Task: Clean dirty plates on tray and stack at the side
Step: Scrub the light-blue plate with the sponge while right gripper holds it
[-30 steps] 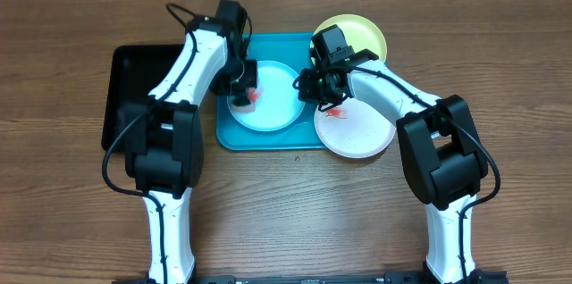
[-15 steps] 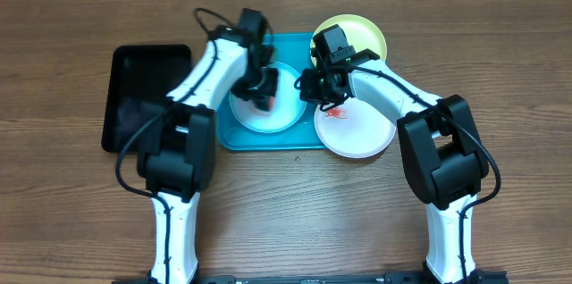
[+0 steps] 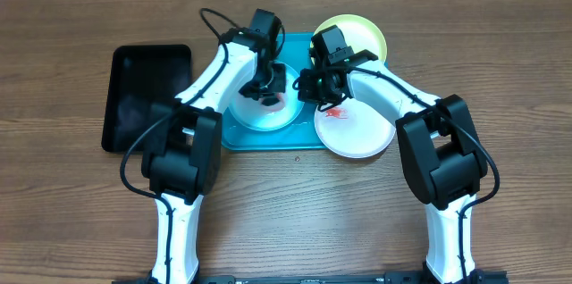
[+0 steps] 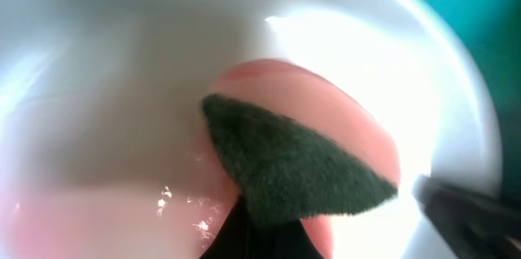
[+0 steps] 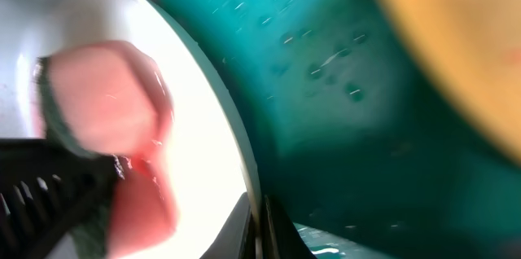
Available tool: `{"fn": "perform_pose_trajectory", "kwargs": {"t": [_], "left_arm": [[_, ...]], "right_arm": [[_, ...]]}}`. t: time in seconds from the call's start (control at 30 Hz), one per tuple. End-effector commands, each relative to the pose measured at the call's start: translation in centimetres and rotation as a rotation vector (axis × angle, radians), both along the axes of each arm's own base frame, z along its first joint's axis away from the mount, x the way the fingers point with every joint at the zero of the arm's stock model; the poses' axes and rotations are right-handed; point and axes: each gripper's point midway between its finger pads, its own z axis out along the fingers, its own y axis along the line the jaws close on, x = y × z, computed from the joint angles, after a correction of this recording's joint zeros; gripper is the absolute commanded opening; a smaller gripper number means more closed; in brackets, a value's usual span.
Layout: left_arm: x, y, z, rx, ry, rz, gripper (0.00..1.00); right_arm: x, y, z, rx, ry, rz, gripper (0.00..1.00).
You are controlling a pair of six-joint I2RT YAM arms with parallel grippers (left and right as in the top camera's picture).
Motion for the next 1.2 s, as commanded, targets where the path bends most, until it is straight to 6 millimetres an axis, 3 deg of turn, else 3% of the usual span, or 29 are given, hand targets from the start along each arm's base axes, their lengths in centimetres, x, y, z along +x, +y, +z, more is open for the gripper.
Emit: {"fn": "perform_pose_trajectory", "kwargs": {"t": [0.0, 0.1, 0.2, 0.4, 0.5, 0.73, 0.83, 0.93, 1.03, 1.17], "left_arm": [[0.1, 7.0, -0.5, 0.234, -0.006, 0.26, 0.04], [-1.1, 7.2, -0.6, 0.254, 0.044, 0.238, 0.04], [-3.0, 6.0, -0.8, 0.218, 0.129, 0.114, 0.04], [-6.2, -0.9, -0.1, -0.146, 0.242, -0.23, 0.04], [-5.4, -2.8, 0.4, -0.245, 0.192, -0.301, 0.04], [-0.8, -4.0, 0.7, -0.265, -0.01, -0.326, 0.04], [1.4, -2.1, 0.3, -0.141, -0.079, -0.229, 0.04], [2.7, 2.5, -0.2, 0.105, -0.113, -0.027, 0.04], [1.6, 6.2, -0.1, 0.286, -0.086, 0.122, 0.04], [-1.2, 6.8, -0.4, 0.328, 0.021, 0.106, 0.04]], "right_arm": [[-0.2, 0.0, -0.1, 0.012, 0.01, 0.002, 0.04], [-0.3, 0.0, -0.1, 0.011, 0.017, -0.003, 0.04], [-0.5, -0.2, -0.3, 0.006, 0.034, -0.01, 0.04], [-0.6, -0.2, -0.3, 0.005, 0.036, -0.01, 0.04], [-0.6, -0.2, -0.3, 0.005, 0.036, -0.01, 0.04], [-0.6, -0.2, -0.3, 0.005, 0.036, -0.01, 0.04], [-0.6, -0.2, -0.3, 0.005, 0.036, -0.01, 0.04], [-0.6, -0.2, -0.3, 0.005, 0.035, -0.009, 0.04], [-0.6, -0.2, -0.3, 0.005, 0.034, -0.01, 0.04], [-0.5, -0.2, -0.3, 0.006, 0.031, -0.01, 0.04]]}}
